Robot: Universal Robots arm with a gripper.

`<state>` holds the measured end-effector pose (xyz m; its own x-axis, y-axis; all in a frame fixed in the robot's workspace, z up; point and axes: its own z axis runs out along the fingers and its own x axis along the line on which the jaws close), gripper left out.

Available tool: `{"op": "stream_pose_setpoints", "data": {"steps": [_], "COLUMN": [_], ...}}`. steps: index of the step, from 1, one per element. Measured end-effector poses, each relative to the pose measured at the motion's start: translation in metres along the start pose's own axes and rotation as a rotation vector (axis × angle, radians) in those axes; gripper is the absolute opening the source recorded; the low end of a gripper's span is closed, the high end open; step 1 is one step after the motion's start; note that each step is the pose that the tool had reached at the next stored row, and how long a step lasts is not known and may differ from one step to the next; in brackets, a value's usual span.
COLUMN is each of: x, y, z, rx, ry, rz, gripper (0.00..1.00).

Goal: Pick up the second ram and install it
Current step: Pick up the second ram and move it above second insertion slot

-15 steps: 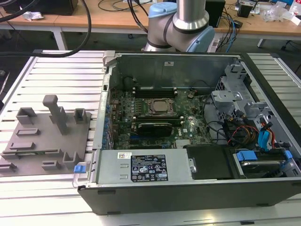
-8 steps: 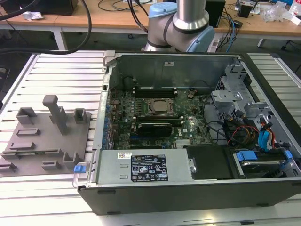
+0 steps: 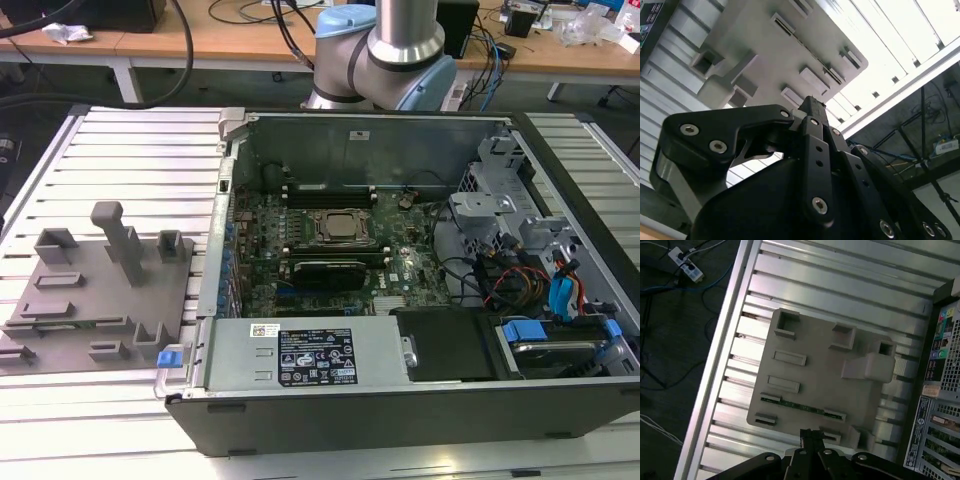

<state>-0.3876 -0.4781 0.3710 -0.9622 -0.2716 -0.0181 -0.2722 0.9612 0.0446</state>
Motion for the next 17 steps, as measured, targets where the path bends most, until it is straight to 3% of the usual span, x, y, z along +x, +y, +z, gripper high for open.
{"op": "stream_pose_setpoints", "data": {"steps": [3, 17], "x": [0.0000, 0.0000], "y": [0.0000, 0.0000], "z": [0.0000, 0.0000], "rx": [-0.0009, -0.0036], "ry": [0.0024, 0.0091], "rz": [-0.055, -0.203], "gripper": [0.11, 0.11]}}
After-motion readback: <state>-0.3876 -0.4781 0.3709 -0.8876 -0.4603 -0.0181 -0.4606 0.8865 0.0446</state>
